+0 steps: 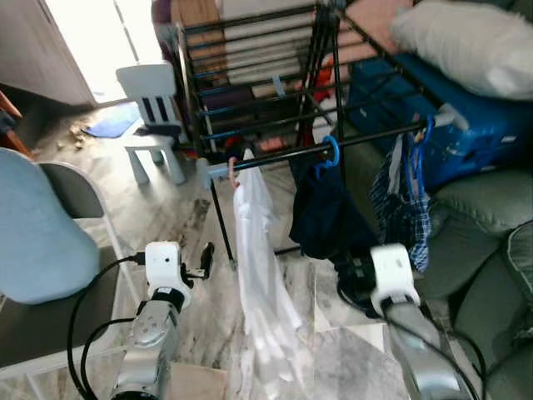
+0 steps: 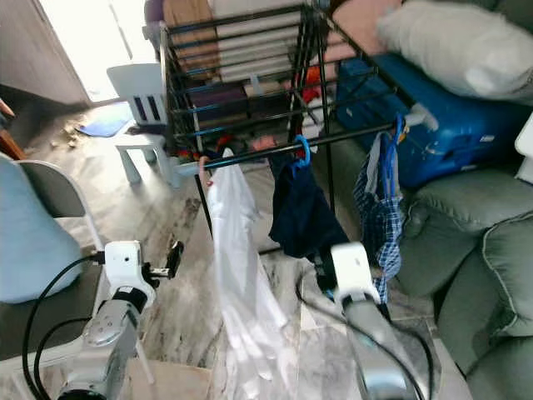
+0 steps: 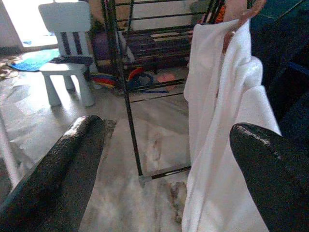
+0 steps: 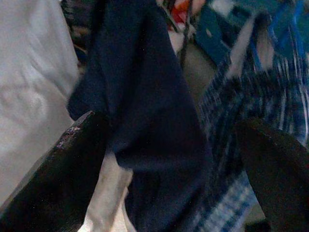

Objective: Hang hanger

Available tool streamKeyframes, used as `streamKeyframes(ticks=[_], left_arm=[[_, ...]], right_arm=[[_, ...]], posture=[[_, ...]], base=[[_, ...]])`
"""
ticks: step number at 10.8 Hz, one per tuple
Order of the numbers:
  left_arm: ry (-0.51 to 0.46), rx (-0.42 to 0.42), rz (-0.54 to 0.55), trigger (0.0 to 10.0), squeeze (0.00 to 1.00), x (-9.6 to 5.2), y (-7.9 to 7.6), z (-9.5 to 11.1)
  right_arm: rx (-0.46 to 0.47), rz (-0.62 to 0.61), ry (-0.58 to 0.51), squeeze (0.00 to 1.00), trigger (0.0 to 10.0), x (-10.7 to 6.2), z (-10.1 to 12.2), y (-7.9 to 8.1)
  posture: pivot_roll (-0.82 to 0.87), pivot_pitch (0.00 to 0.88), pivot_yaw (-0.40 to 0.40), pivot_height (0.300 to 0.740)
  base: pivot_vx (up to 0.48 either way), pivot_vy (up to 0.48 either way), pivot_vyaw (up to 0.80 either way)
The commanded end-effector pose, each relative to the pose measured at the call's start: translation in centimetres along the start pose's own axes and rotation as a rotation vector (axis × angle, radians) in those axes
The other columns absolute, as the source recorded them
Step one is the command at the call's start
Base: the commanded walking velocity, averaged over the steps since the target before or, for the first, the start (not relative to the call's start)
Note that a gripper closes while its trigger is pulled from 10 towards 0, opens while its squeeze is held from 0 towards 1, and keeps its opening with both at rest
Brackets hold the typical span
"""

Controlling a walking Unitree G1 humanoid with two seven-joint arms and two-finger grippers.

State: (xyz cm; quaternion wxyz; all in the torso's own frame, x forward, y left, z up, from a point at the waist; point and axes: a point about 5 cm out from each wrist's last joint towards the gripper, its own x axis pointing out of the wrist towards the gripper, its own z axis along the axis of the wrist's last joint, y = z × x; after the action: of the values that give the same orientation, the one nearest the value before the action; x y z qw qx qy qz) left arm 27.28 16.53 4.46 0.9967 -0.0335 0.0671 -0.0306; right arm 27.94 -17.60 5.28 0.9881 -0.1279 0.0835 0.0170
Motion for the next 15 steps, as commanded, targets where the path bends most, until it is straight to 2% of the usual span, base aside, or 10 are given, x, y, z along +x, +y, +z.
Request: streamKeyframes(ticks=[1, 5, 7, 9, 10, 11, 12, 15], left_arm=[[0.017, 0.014, 0.018, 10.0, 0.00, -0.2, 0.7, -0.2], [0.028, 0.034, 0.013, 10.0, 0.00, -0.4, 1.2, -0.2], [0.043, 0.048, -0.002, 10.0, 0.00, -0.8, 1.0, -0.5], [0.050, 0.056, -0.006, 10.0, 0.00, -1.1, 1.1, -0.5], [0.053, 0.058, -0.006, 10.0, 0.00, -1.2, 1.1, -0.6], [0.053, 0.059, -0.005, 10.0, 0.00, -1.4, 1.0, -0.6], [0.056, 0.056, 0.008, 10.0, 0.00, -1.5, 1.2, -0.6], [0.062, 0.054, 0.003, 10.0, 0.00, -1.4, 0.9, -0.6]], right_arm=[[0.002, 0.034, 0.011, 0.00, 10.0, 0.7, 0.2, -0.2], [-0.024, 0.022, 0.012, 0.00, 10.0, 2.6, 1.0, -1.3], [-0.003, 0.098, 0.048, 0.00, 10.0, 4.8, 2.2, -0.2], [-0.010, 0.149, 0.084, 0.00, 10.0, 6.2, 3.1, 1.1], [-0.042, 0.088, 0.134, 0.00, 10.0, 6.9, 3.2, 0.8], [-0.032, 0.058, 0.163, 0.00, 10.0, 7.2, 3.2, 0.5], [0.003, 0.036, 0.179, 0.00, 0.0, 7.5, 3.4, 0.2], [0.010, -0.002, 0.243, 0.00, 0.0, 7.3, 2.4, -0.6]], posture=[[-0.10, 0.000, 0.118, 0.740], [-0.09, 0.000, 0.133, 0.740], [-0.08, 0.000, 0.145, 0.740], [-0.07, 0.000, 0.164, 0.740], [-0.04, 0.000, 0.161, 0.740], [-0.03, 0.000, 0.154, 0.740], [-0.03, 0.000, 0.149, 0.740], [-0.03, 0.000, 0.153, 0.740]], base=[[0.000, 0.000, 0.00], [0.000, 0.000, 0.00], [0.000, 0.000, 0.00], [0.000, 0.000, 0.00], [0.000, 0.000, 0.00], [0.000, 0.000, 0.00], [0.000, 0.000, 0.00], [0.000, 0.000, 0.00]])
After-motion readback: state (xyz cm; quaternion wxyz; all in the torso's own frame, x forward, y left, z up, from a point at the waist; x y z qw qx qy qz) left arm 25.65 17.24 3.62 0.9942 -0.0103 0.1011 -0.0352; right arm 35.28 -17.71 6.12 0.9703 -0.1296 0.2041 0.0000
